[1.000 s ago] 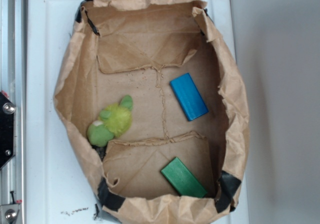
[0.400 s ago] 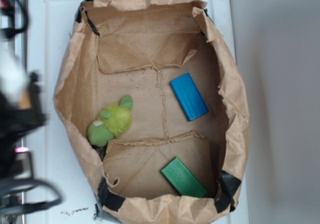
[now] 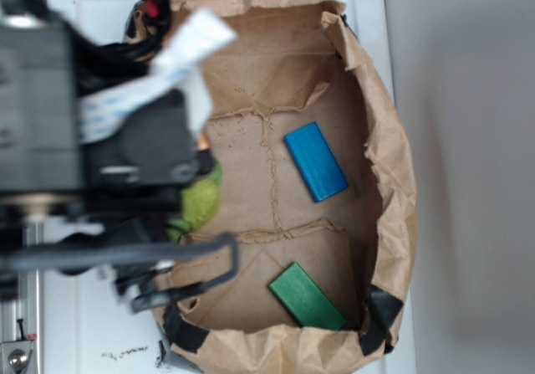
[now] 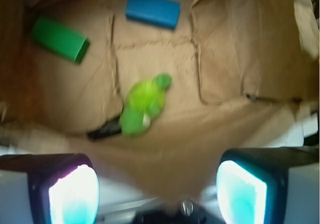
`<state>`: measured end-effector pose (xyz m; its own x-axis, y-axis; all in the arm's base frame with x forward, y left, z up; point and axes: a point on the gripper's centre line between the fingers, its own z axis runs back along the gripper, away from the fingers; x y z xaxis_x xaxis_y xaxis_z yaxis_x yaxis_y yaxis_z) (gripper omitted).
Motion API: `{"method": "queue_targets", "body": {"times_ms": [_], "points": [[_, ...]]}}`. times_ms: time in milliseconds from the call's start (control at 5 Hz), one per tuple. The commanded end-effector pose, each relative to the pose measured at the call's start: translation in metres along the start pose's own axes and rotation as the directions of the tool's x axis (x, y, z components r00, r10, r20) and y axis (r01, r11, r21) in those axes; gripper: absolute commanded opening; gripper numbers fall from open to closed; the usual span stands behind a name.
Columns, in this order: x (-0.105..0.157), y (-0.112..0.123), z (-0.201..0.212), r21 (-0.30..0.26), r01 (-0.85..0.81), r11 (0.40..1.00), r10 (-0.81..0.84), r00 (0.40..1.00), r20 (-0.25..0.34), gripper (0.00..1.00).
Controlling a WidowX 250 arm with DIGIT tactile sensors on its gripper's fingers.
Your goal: Grab the green animal.
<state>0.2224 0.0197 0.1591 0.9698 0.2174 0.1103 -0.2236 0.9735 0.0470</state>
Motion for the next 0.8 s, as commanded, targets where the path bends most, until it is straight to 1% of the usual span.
{"method": "queue_targets", "body": {"times_ms": [0, 200, 400, 600], "points": [[0.040, 0.013, -0.008, -0.027, -0.085, 0.996, 0.086, 0.996, 0.026, 1.00], [0.043, 0.013, -0.027, -0.080, -0.023, 0.997, 0.022, 1.000, -0.014, 1.00], [0.043, 0.015, -0.049, -0.067, -0.014, 0.998, 0.012, 0.999, -0.030, 1.00], [0.035, 0.014, -0.058, -0.063, 0.002, 0.998, -0.005, 0.999, -0.038, 1.00]]}}
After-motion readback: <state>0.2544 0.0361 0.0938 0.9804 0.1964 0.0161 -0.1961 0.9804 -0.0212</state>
